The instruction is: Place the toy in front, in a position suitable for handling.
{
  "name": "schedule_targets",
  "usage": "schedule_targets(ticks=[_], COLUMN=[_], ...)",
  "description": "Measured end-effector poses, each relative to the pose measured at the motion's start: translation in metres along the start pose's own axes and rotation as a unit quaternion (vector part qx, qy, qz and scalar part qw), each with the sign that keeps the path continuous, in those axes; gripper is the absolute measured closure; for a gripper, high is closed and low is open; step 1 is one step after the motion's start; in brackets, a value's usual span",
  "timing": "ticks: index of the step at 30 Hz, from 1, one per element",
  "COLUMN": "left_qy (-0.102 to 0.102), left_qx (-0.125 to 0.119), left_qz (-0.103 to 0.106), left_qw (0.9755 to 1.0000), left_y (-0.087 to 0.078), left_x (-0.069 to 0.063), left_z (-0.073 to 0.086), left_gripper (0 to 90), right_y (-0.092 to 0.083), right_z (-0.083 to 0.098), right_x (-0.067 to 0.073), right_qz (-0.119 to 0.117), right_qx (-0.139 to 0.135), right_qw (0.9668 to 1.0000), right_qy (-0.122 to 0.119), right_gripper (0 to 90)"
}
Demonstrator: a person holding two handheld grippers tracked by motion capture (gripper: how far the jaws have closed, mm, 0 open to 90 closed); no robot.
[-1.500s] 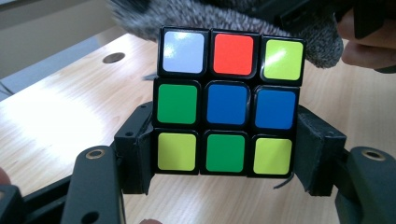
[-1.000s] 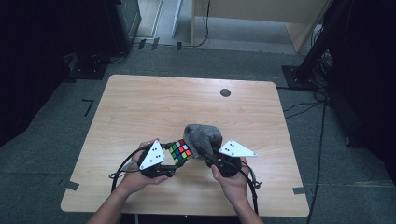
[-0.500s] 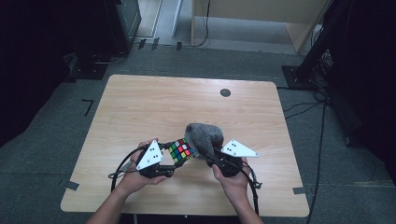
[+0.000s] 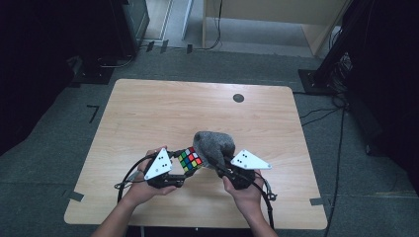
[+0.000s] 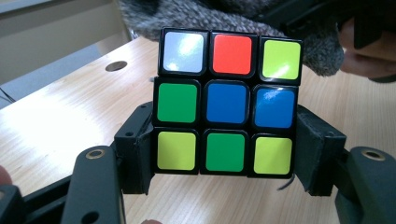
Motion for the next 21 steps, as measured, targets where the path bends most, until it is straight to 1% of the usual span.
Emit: schedule_targets(ticks=[1,2,4,6,8,12,14,16,19,21], left_qy=[0.001,0.002,0.009,0.007,0.005,-0.001,-0.009,-0.008,-0.001,-0.002], left_qx=[0.005,0.012,0.024,0.025,0.018,-0.001,-0.005,-0.002,0.009,0.006], left_qz=[-0.002,-0.003,-0.008,-0.008,-0.005,0.001,0.002,0.001,-0.002,-0.003], left_qw=[1.0000,0.9999,0.9997,0.9996,0.9998,1.0000,0.9999,1.0000,1.0000,1.0000], left_y=[0.001,0.003,0.006,0.006,0.004,-0.001,-0.001,-0.001,0.003,0.002], left_x=[0.000,0.000,-0.001,-0.001,-0.001,0.000,0.002,0.002,0.000,0.000], left_z=[0.001,0.003,0.006,0.007,0.005,0.001,-0.001,0.000,0.003,0.002], left_gripper=[34.2,34.2,34.1,34.1,34.2,34.2,34.2,34.1,34.2,34.2], right_y=[0.001,0.002,0.005,0.007,0.006,0.002,0.001,0.001,0.003,0.004], right_z=[-0.001,-0.002,-0.004,-0.005,-0.005,-0.001,-0.001,-0.002,-0.005,-0.006], right_x=[0.002,0.007,0.018,0.025,0.022,0.007,0.005,0.008,0.018,0.021], right_qz=[-0.003,-0.011,-0.028,-0.030,-0.034,-0.011,-0.008,-0.010,-0.023,-0.020], right_qx=[0.000,-0.001,-0.002,0.000,-0.002,0.000,0.000,-0.001,-0.003,-0.002], right_qw=[1.0000,0.9999,0.9994,0.9991,0.9991,0.9999,1.0000,0.9999,0.9995,0.9995], right_qy=[-0.001,-0.006,-0.019,-0.030,-0.024,-0.006,-0.003,-0.007,-0.019,-0.026], right_gripper=[79.1,79.1,79.1,79.0,79.0,79.0,79.0,79.1,79.0,78.9])
Point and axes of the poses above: each handheld gripper's, and its own axes: y roughly forward along the jaws, z roughly out of its underside, x roughly to its left, the point moved 5 cm from there along y, roughly forward along the jaws, and after that the axes turned 7 degrees about -z, right-handed, at the moved point
